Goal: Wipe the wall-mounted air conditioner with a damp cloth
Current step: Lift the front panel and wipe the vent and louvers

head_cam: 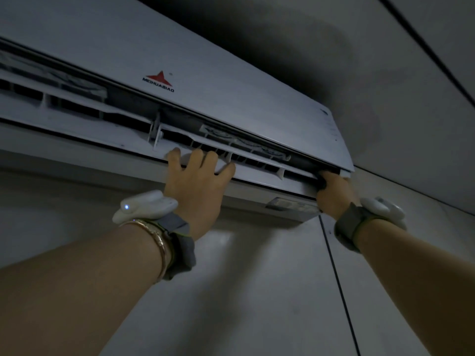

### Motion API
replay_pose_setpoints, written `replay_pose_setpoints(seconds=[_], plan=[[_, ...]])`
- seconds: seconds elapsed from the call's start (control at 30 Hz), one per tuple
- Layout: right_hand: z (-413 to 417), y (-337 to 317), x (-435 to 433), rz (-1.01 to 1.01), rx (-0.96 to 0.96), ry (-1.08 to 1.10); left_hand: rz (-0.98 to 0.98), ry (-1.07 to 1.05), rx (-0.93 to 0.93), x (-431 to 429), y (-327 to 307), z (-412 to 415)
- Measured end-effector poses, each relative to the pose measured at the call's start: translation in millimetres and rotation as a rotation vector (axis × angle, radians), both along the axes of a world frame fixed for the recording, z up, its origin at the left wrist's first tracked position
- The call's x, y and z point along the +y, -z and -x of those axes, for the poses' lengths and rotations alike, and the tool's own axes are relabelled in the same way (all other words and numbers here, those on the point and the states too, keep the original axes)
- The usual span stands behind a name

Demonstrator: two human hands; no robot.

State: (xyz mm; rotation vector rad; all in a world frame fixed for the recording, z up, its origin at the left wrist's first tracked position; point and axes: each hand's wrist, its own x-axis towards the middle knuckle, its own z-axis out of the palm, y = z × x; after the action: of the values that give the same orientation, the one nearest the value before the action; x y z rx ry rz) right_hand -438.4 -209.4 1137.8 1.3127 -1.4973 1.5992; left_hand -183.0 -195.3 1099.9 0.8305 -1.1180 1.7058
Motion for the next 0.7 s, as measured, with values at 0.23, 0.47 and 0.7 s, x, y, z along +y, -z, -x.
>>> replay_pose_setpoints(seconds=[0.23,0.47,0.7], plan=[[-37,-3,7,0.133,0.244,-0.031,-0.043,-0.007,0.021,5,0,5],[-26,-1,11,0.053,-0.078,-0.038,-0.087,-0.031,-0.002,7,3,1],[-69,16,5,0.252,0.244,-0.089,-0.111,-0.022,0.012,12,5,4]])
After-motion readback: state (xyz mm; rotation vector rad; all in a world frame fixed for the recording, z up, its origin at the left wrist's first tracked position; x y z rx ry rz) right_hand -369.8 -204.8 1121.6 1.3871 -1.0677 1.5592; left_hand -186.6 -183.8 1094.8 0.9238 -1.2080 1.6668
